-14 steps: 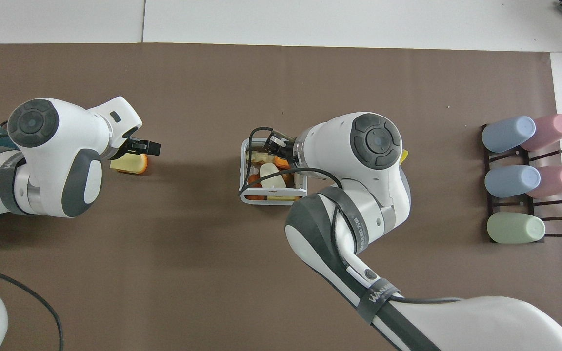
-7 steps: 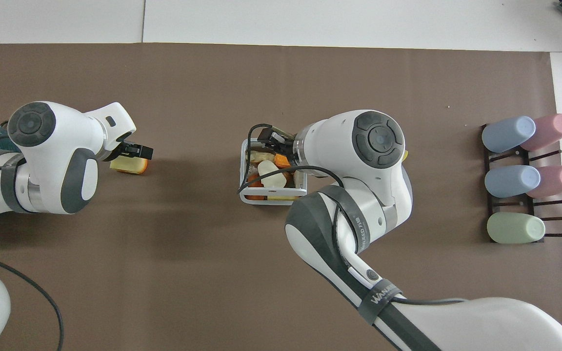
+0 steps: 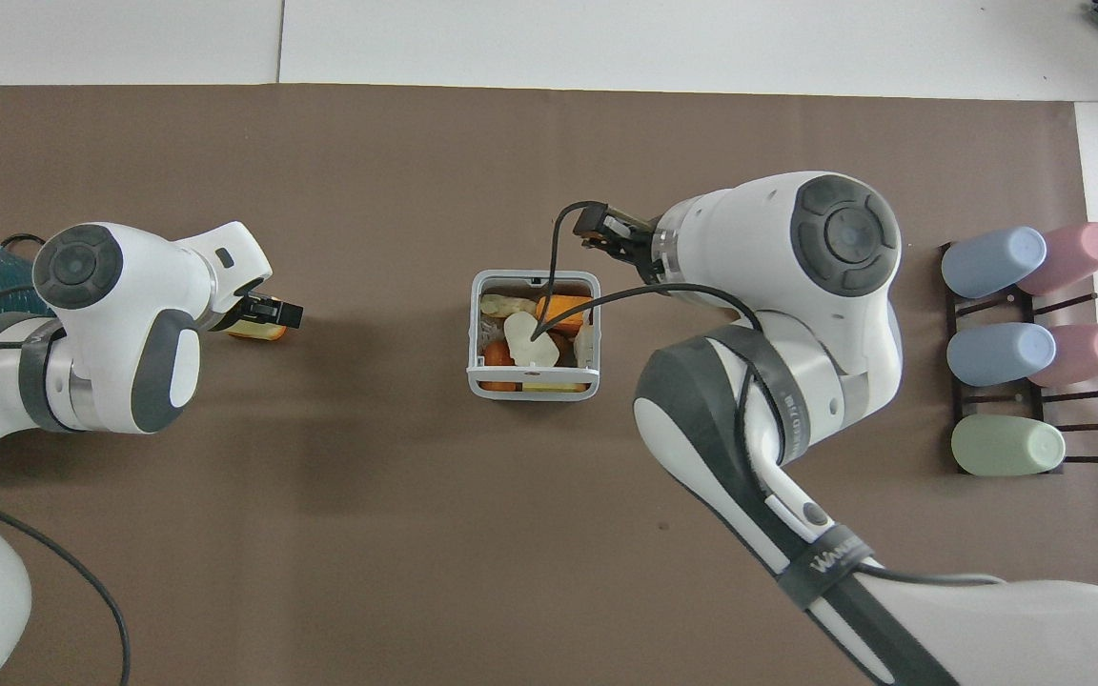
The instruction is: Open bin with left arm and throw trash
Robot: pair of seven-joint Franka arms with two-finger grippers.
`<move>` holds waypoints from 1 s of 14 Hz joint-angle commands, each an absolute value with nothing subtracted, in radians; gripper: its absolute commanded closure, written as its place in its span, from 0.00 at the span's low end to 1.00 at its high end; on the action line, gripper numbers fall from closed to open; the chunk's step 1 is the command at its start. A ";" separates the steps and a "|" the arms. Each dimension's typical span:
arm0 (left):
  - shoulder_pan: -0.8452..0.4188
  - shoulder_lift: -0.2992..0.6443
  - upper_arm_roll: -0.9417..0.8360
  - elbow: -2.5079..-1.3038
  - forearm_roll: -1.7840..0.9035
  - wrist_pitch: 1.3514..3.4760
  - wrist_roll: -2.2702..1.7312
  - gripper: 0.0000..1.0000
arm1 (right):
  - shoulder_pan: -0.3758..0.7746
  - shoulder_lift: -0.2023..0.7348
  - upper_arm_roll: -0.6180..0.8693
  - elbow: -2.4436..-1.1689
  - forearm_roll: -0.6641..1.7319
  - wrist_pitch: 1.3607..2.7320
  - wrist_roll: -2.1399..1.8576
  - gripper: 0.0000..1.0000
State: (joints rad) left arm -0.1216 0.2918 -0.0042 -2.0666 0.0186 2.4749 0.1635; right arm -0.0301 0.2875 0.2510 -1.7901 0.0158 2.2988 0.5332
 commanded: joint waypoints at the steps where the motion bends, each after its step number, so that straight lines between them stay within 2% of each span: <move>1: -0.112 0.270 -0.015 -2.065 0.044 2.442 0.173 1.00 | -0.063 0.310 0.264 -1.850 -0.058 2.335 0.497 0.00; 4: -0.133 0.253 -0.026 -1.988 0.043 2.341 0.170 1.00 | -0.074 0.336 0.264 -1.881 -0.127 2.333 0.508 0.00; 8: -0.225 0.242 -0.028 -1.902 0.009 2.284 0.152 1.00 | -0.072 0.380 0.264 -1.894 -0.175 2.356 0.546 0.00; 11: -0.268 0.261 -0.026 -1.804 -0.200 2.192 0.149 1.00 | -0.077 0.388 0.264 -1.916 -0.227 2.362 0.574 0.00; 14: -0.323 0.261 -0.028 -1.789 -0.291 2.204 0.147 1.00 | -0.066 0.405 0.264 -1.925 -0.230 2.365 0.609 0.00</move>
State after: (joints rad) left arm -0.2847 0.2466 -0.0396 -1.8166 -0.2408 2.2212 0.1518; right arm -0.0578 0.3980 0.2536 -1.9080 -0.2000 2.3355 0.5698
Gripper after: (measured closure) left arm 0.881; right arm 0.000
